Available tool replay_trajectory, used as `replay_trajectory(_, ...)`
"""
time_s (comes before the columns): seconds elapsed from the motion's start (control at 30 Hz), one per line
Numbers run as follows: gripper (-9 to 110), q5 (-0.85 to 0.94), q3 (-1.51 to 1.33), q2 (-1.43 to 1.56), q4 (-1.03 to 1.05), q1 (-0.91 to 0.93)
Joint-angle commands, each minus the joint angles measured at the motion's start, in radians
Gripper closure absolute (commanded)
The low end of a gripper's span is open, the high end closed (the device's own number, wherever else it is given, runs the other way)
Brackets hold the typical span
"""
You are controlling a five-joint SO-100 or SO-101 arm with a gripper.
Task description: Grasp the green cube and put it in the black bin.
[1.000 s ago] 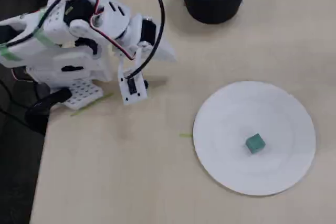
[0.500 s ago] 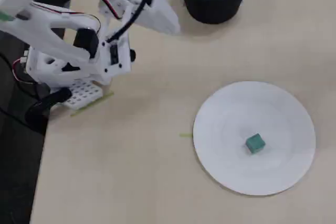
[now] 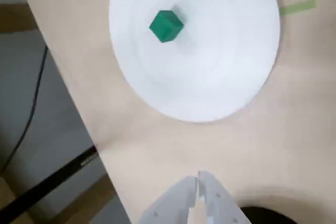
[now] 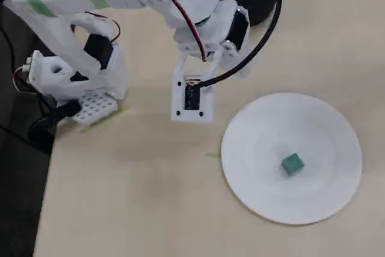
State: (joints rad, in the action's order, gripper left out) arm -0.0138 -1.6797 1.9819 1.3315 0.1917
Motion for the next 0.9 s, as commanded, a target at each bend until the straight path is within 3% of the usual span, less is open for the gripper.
replay_trajectory(0.0, 102, 0.044, 0.184, -0.083, 0.074, -0.071)
replay_trajectory(0.23, 102, -0.069, 0.641, -0.456, 0.235, -0.179)
replay_trajectory(0.43, 102, -0.241, 1.301, -0.966, 0.520, -0.163)
replay_trajectory(0.87, 102, -0.546, 1.292, -1.114, 0.518, 0.028)
